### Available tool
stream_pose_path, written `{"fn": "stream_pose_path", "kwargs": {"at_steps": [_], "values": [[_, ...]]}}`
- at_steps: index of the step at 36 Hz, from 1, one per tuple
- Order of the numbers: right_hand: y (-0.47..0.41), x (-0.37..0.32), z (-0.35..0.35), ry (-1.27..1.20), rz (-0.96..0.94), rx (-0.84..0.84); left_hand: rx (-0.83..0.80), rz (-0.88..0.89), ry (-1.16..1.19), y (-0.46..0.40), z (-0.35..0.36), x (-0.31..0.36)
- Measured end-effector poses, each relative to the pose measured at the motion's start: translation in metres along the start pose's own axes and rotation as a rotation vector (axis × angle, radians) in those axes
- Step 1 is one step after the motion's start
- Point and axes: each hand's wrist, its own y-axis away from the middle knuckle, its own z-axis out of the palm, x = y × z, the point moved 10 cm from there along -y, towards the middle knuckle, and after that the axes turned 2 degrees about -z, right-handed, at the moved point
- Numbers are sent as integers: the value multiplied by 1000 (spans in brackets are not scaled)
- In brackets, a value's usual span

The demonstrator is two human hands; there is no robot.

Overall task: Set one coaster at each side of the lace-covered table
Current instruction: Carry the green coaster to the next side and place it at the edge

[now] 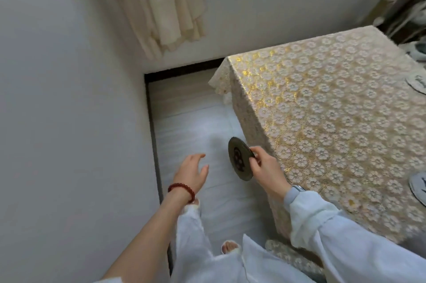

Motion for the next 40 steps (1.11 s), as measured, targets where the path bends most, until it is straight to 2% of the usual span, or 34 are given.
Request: {"fn": "stream_pose_path", "kwargs": {"at_steps": [10, 18, 22, 30, 35, 40], "values": [[-10, 69, -65, -523, 510, 533, -293, 277, -185, -110, 12, 73], [-28, 107, -93, -527, 640, 677, -464, 522, -384, -167, 69, 168], [-53, 126, -101, -614, 624, 703, -494, 588, -425, -194, 99, 203], [-72, 193, -81, -333, 894, 451, -571, 631, -647, -234, 146, 228], [-81, 192, -81, -410, 904, 439, -580, 690, -829, -243, 162, 232], [-82, 195, -83, -455, 949, 472, -629, 820, -987, -242, 175, 239]]}}
